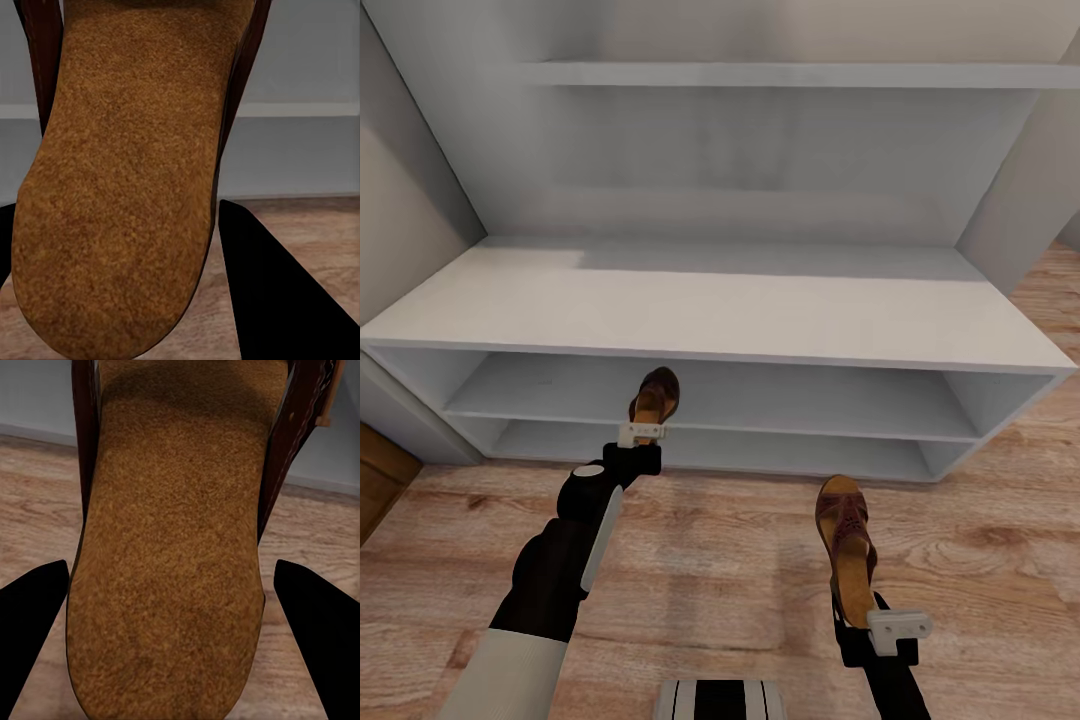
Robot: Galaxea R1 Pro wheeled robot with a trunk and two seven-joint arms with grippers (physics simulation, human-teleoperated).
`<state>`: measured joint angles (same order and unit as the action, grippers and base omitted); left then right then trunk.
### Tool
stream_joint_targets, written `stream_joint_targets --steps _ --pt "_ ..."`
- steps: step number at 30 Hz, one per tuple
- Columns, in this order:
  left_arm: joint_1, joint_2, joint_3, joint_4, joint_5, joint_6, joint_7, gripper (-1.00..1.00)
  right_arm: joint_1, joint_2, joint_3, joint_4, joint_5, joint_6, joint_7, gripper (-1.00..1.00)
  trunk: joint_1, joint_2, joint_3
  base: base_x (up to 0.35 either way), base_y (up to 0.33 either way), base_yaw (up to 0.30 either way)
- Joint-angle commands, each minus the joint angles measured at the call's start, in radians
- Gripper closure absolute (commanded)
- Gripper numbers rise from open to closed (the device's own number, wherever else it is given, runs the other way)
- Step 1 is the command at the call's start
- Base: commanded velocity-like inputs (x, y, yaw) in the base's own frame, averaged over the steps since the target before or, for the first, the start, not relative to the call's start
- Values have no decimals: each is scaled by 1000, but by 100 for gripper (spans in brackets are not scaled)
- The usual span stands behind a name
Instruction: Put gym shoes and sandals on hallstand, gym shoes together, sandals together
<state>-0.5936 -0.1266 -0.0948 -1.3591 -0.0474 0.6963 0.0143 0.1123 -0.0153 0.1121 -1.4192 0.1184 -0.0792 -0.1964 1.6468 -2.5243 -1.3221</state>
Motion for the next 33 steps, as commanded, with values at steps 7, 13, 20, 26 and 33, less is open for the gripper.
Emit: stream_joint_targets --steps 7,13,20,26,33 --pt "0 1 2 4 -4 -1 -1 100 2 0 0 -2 -1 0 2 100 0 0 0 2 0 0" --pt "0 2 5 6 -5 -2 -1 100 2 0 0 -4 -1 0 2 100 0 0 0 0 0 0" --pt "0 2 7 8 -5 -2 1 100 3 0 0 -4 -2 0 2 100 0 0 0 0 0 0" --pt "0 2 6 22 -5 -3 1 100 3 0 0 -4 -2 -1 2 100 0 0 0 0 0 0" --pt "0 2 3 56 -5 -3 1 100 3 0 0 -4 -2 -1 2 100 0 0 0 0 0 0"
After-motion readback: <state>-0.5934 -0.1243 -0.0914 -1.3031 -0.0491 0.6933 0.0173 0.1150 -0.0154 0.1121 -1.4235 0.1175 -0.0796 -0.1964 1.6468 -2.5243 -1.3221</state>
